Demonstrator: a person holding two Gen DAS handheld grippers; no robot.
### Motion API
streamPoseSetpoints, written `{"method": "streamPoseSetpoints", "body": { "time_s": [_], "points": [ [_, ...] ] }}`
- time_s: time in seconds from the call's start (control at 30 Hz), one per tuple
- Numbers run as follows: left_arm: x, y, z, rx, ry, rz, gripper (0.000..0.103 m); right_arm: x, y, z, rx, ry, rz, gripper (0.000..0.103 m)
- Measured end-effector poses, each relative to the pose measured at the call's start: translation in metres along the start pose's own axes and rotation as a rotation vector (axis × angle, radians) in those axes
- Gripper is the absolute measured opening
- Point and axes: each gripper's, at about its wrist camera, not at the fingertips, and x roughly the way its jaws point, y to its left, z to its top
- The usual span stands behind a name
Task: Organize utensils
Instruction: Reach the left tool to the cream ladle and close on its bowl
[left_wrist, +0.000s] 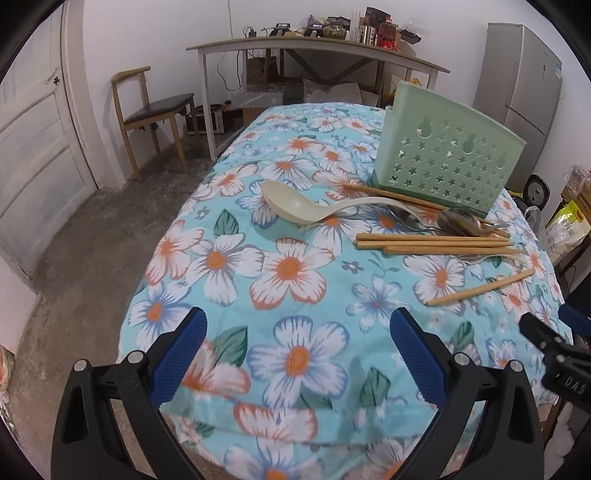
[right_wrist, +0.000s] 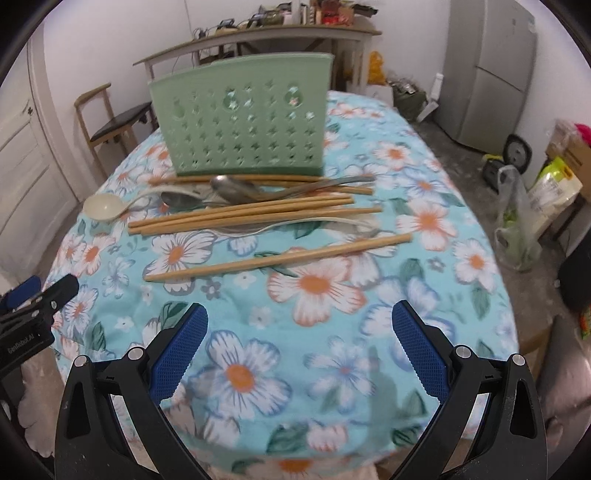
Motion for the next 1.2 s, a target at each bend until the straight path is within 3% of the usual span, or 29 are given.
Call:
{"method": "streamPoseSetpoints", "body": {
  "time_s": [0.23,0.37,0.6,0.93,1.0,1.2],
  "points": [
    [0.042,-0.015,0.008,0.088,0.066,0.008,0.097,0.036,0.014,0.004,-0.056,0.077,0.025,0.095],
    [0.059,-0.014,0.008,0.086,0.094,0.011,0.097,0.045,0.016,0.001,-0.075,0.089,0.025,0.095],
    [0.066,-0.011,0.007,0.073,0.118,0.001,0.098,0.047,0.02,-0.006,-0.108,0.062,0.018,0.095],
    [0.064,-0.01,0.008,0.083,0.134,-0.018,0.098,0.048,0.01,-0.007,-0.104,0.08,0.079,0.096],
    [0.059,-0.009,0.011,0.085,0.124,-0.025,0.097,0.048,0.009,-0.007,-0.113,0.084,0.094,0.096],
    [0.023,0.002,0.04,0.06,-0.059,-0.053,0.089,0.032,0.0,-0.004,-0.113,0.03,0.184,0.095]
  ]
}}
